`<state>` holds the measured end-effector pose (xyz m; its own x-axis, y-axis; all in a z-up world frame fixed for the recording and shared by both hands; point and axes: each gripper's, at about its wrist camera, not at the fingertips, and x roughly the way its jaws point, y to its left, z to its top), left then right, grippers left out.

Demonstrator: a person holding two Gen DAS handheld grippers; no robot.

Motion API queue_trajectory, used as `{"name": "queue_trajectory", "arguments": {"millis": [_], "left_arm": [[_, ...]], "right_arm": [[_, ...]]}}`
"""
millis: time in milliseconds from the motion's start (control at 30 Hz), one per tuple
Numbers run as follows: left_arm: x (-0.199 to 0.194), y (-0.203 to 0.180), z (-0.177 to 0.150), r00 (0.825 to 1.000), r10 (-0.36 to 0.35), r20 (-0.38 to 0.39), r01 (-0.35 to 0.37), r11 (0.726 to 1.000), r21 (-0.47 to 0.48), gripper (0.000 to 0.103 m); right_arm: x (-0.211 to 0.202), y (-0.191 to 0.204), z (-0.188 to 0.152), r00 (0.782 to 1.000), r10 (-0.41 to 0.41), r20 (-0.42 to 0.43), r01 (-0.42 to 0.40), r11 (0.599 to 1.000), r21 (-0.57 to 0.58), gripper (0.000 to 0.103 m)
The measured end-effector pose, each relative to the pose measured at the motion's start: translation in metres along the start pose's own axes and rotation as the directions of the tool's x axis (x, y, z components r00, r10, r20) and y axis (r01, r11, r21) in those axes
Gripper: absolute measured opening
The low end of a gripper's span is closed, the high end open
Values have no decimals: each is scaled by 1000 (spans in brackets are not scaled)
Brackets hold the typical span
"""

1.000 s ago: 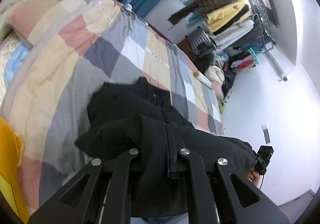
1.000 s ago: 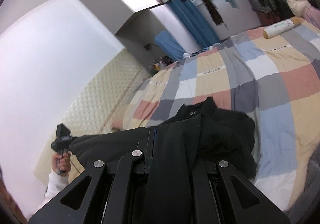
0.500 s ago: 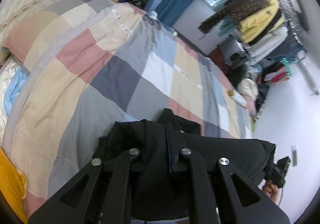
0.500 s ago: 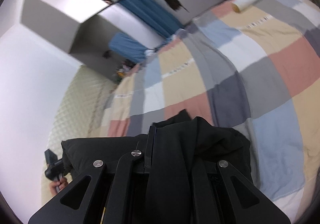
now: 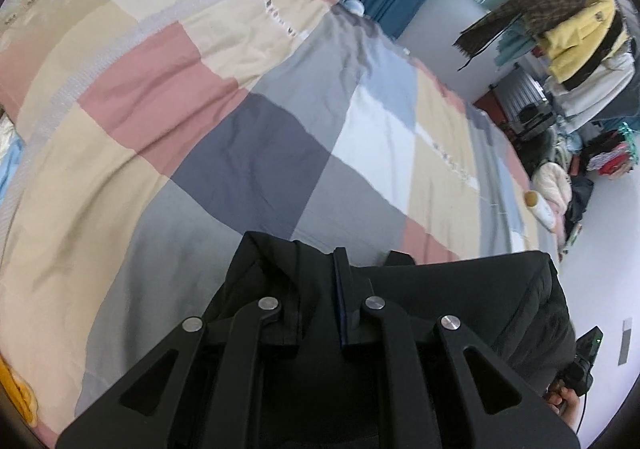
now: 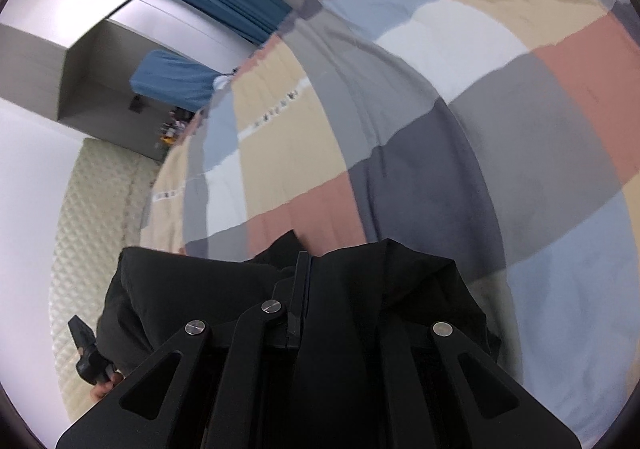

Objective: Fold large clothes

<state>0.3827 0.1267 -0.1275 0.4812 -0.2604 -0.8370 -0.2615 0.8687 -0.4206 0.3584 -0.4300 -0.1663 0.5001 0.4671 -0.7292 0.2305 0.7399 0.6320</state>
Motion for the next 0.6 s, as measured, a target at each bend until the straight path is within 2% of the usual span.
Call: {"name": "queue_trajectory", "arguments": {"millis": [200, 333, 400, 533, 600], "left_arm": [[35, 10, 6, 998, 9, -66, -12, 999, -42, 14], [35, 13, 3, 996, -4, -92, -1, 998, -59, 14], [32, 13, 1, 995, -21, -98, 14, 997, -69, 14], [12, 19, -6, 991, -74, -112, 62, 992, -112, 23], [-2, 27, -10, 987, -127, -96, 106, 975, -193, 34]], "right_arm": [[34, -13, 7, 999, -1, -47, 3, 999, 32, 2], [35, -19, 7, 997, 19, -69, -15, 998, 58, 3], [30, -19, 5, 997, 37, -73, -32, 997, 68, 7], [6, -15, -2, 994, 64, -87, -59, 997, 54, 14], [-10, -11, -7, 993, 79, -92, -76, 996, 37, 20]]}}
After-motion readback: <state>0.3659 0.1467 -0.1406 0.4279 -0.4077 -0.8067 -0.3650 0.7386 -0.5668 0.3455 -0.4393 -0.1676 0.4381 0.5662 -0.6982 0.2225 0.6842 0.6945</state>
